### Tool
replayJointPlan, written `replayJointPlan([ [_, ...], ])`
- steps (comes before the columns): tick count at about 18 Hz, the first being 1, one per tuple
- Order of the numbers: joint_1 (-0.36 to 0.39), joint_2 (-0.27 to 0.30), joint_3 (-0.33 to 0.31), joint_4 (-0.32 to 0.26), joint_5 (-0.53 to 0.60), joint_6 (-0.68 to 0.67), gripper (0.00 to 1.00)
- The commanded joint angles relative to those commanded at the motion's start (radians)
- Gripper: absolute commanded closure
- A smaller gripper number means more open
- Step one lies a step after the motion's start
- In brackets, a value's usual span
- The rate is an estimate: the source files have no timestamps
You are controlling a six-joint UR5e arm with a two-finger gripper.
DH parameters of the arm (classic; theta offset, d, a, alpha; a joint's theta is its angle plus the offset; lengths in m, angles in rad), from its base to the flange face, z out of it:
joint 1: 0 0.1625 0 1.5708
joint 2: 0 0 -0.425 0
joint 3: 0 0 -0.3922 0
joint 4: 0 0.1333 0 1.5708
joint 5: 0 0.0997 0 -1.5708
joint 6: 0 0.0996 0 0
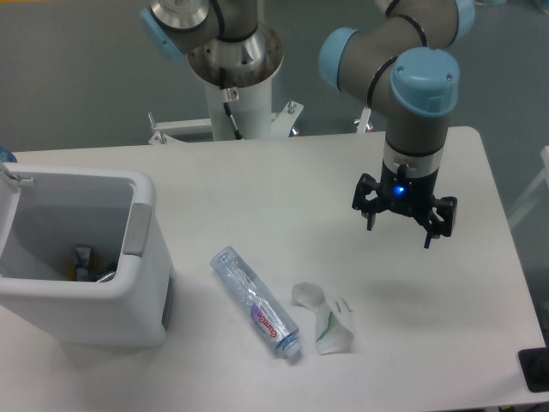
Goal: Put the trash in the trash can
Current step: 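Move the gripper down over the crumpled white-and-green wrapper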
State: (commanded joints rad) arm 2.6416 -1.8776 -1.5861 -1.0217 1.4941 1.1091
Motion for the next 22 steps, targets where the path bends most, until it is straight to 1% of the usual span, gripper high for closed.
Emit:
replayJointPlan([
  [5,-0.003,0.006,-0.014,0.003,-0.005,-0.002,0.00],
  [7,-0.008,0.008,-0.037,0.014,-0.008,0.000,0.00],
  [8,-0.009,0.008,-0.055,0.037,-0.009,0.000,0.00],
  [10,-0.011,0.011,-0.106,0.112,-0.012,-0.017,0.00],
  [11,-0.012,0.015,-0.130,0.144,-0.012,-0.047,0.00],
  [12,-0.020,0.015,-0.149,0.170,-0.012,-0.082,0.00],
  [13,-0.031,0.011,-0.155,0.179,-0.012,-0.119,0.00],
  [15,-0.054,-0.004,-0.157,0.181,-0.012,-0.155,0.00],
  [16,-0.067,-0.024,-0.157,0.181,-0.011,-0.173,0.00],
  [20,-0.127,-0.058,-0.157,0.181,-0.012,-0.310,0.00],
  [22,-0.146,-0.087,-0.149,0.183,-0.012,-0.339,0.00],
])
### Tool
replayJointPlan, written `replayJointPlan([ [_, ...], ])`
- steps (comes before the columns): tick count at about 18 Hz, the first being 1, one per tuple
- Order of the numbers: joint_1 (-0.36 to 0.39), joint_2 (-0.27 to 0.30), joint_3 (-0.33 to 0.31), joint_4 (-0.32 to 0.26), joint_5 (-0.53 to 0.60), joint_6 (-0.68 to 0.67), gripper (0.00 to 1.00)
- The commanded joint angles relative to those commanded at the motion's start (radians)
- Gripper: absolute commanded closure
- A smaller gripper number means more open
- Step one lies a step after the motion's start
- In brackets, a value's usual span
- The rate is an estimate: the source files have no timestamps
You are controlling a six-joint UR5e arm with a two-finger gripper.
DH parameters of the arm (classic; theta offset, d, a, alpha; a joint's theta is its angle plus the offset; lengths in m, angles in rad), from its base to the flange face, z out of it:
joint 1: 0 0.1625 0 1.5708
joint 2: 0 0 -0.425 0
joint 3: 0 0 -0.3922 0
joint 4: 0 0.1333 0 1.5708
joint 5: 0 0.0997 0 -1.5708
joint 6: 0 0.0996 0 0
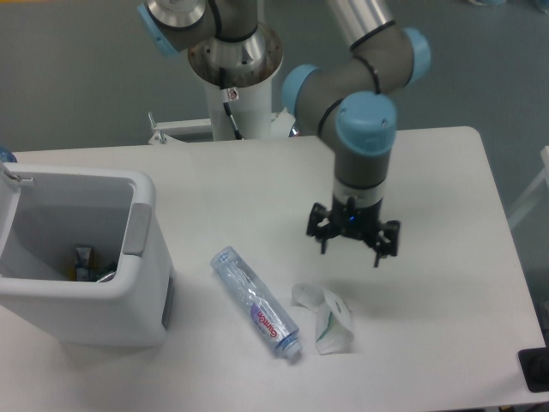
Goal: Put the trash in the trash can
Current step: 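Move the gripper down over the crumpled white-and-green wrapper, then close the gripper on the crumpled wrapper and lift it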
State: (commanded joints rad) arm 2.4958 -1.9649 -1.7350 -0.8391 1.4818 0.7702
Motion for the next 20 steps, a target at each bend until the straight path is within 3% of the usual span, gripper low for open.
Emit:
replayJointPlan([
  [3,-0.009,-0.034,0.023,0.003,0.005,-0.047,0.00],
  [7,-0.032,-0.080,0.026,0.096,0.009,-0.051,0.00],
  [9,-0.035,-0.113,0.031,0.112,0.011,-0.049,0.00],
  [10,-0.037,-0.127,0.035,0.117,0.012,-0.049,0.19],
  [11,-0.046,-0.135,0.040,0.115,0.012,-0.049,0.52],
  [12,-0.055,-0.143,0.041,0.115,0.012,-0.048,0.72],
  [14,-0.060,-0.141,0.040,0.114,0.038,-0.049,1.00],
  [20,-0.060,-0.132,0.046,0.114,0.068,-0.060,1.00],
])
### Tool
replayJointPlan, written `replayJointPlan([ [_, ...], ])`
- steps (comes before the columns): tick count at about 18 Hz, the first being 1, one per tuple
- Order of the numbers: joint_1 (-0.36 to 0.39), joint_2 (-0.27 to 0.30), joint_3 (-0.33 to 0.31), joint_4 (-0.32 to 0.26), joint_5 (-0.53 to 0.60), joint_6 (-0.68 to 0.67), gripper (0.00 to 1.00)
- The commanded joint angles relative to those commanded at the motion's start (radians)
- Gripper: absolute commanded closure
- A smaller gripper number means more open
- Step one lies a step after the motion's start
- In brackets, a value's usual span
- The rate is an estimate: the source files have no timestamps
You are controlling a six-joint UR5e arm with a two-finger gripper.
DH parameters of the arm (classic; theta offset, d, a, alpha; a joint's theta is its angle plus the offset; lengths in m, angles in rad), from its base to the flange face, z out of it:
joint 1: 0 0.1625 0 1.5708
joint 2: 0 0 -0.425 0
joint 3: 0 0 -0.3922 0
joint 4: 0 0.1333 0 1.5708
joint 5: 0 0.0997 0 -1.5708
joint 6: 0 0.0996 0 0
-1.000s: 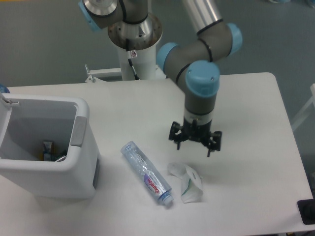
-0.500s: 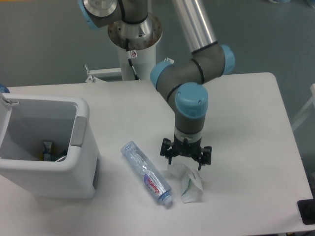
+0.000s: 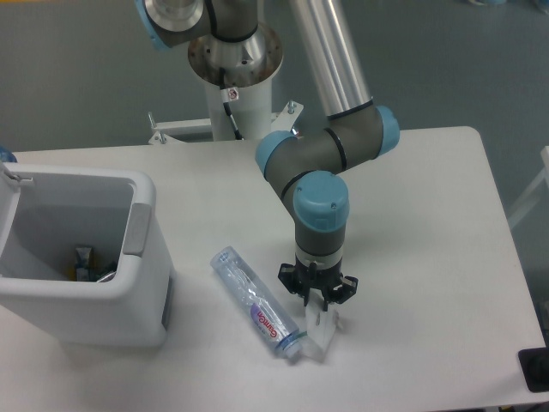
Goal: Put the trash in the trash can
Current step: 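Close the gripper on the crumpled wrapper and lift it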
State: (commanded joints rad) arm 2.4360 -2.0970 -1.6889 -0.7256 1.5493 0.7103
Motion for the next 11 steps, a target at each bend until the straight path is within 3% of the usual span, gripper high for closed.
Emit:
replayJointPlan([
  [7,-0.008,0.005,0.113,0.002,-0.031,-0.156,1.00],
  [11,-0.006,0.040,0.170,0.002,-0.113,-0.241,1.00],
])
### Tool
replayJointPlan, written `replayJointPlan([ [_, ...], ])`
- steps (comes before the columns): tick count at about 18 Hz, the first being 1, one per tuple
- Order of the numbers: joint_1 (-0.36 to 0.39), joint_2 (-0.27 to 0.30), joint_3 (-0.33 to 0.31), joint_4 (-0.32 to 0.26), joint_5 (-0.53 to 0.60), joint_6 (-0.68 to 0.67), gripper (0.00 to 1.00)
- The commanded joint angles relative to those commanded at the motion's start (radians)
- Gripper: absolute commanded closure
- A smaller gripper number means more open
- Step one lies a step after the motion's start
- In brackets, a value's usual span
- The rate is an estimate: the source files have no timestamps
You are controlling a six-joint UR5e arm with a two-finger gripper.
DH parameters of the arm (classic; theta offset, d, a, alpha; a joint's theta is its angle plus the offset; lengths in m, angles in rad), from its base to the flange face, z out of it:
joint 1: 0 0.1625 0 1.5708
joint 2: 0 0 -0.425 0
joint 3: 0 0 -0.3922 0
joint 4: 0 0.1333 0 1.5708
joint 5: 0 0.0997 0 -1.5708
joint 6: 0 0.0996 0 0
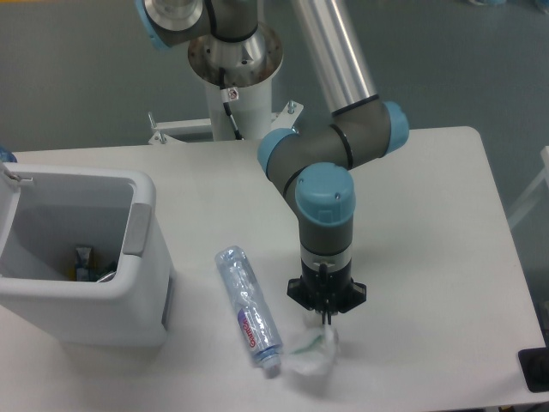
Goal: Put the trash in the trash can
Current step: 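Close the gripper on the crumpled wrapper and lift it, then carry the wrapper over the white bin and release it inside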
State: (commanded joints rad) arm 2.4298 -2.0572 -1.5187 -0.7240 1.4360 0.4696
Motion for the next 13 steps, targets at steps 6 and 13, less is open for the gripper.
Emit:
replayJointPlan([
  [6,-0.034,0.087,0.014,-0.002,-0.074,-0.081,1.00],
  [13,-0.113,0.212,0.034,-0.002,-0.190,-0.189,1.00],
])
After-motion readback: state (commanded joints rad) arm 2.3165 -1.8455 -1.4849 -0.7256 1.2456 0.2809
